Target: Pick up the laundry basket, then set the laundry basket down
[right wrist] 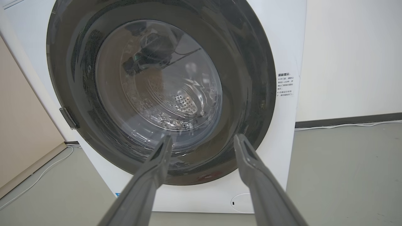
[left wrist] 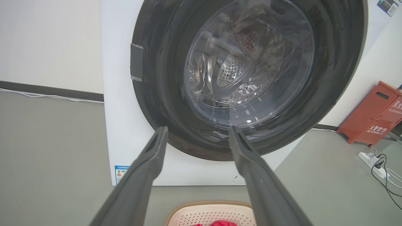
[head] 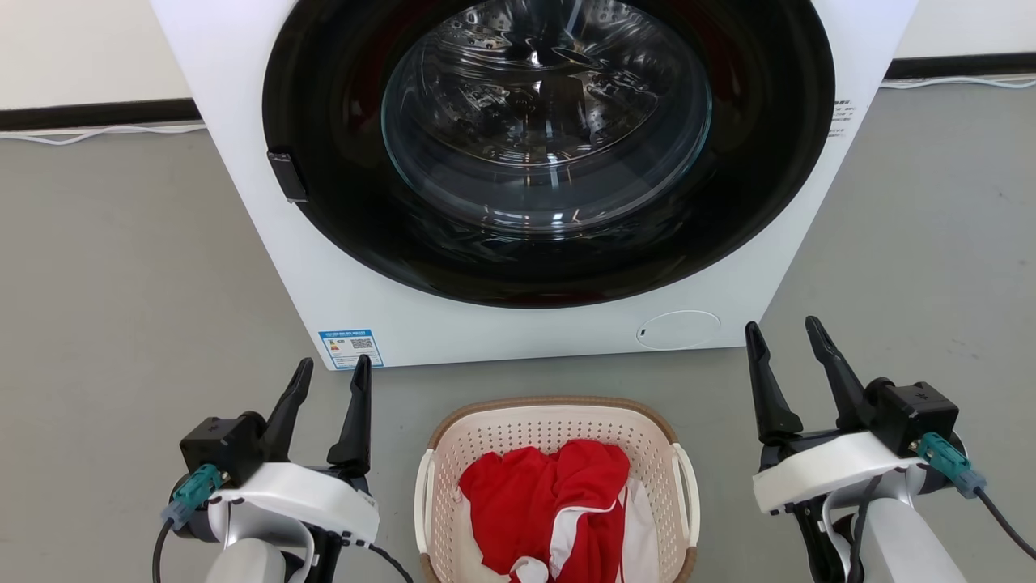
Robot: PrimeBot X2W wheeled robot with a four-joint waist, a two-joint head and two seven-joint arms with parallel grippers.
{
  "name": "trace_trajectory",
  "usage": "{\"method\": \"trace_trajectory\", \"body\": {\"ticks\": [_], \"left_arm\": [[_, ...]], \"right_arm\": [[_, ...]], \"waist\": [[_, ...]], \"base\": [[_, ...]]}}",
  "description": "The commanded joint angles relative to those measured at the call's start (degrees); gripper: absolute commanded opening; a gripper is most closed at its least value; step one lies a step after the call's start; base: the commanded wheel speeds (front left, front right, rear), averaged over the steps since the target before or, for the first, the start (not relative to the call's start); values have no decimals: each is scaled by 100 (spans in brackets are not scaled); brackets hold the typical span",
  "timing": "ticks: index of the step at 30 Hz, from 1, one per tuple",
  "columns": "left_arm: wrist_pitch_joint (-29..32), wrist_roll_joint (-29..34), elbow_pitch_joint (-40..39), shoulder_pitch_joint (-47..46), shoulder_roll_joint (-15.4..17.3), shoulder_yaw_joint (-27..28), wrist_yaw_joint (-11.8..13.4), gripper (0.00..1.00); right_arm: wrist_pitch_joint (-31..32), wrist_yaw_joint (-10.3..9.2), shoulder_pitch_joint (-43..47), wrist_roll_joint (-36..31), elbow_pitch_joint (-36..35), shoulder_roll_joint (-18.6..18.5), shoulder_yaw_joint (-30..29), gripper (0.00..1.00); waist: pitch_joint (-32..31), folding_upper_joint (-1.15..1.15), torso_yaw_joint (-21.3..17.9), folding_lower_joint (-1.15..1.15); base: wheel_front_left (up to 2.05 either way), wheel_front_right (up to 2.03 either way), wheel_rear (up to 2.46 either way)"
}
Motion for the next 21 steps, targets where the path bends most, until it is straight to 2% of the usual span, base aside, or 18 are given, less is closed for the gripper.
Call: {"method": "trace_trajectory", "body": {"ticks": [1, 7, 8, 15, 19, 21], "left_arm": [[-35, 70, -147, -56, 38, 190, -33, 100], [-35, 47, -148, -48, 28, 146, -34, 100], [0, -2, -3, 38, -7, -16, 0, 0], [50, -177, 181, 149, -21, -2, 1, 0], [117, -410, 148, 167, -22, 35, 0, 0], [151, -525, 135, 174, -22, 53, 0, 0]], "right_arm": [[-62, 35, -32, -66, -136, 18, 109, 100], [-62, 35, -26, -87, -117, 22, 109, 100], [0, 0, 1, -41, 5, 2, -12, 0], [70, -5, 107, 144, 187, 29, -35, 0], [138, -3, 136, 409, 151, 29, -58, 0], [169, -3, 149, 541, 135, 29, -67, 0]], "waist": [[-4, 0, -2, 0], [-27, 0, 4, 0], [-27, 0, 4, 0], [-37, 0, 5, 2], [-69, 0, 2, 13], [-75, 0, 2, 7]], "base": [[0, 0, 0], [0, 0, 0], [0, 0, 0], [0, 0, 0], [0, 0, 0], [0, 0, 0]]}}
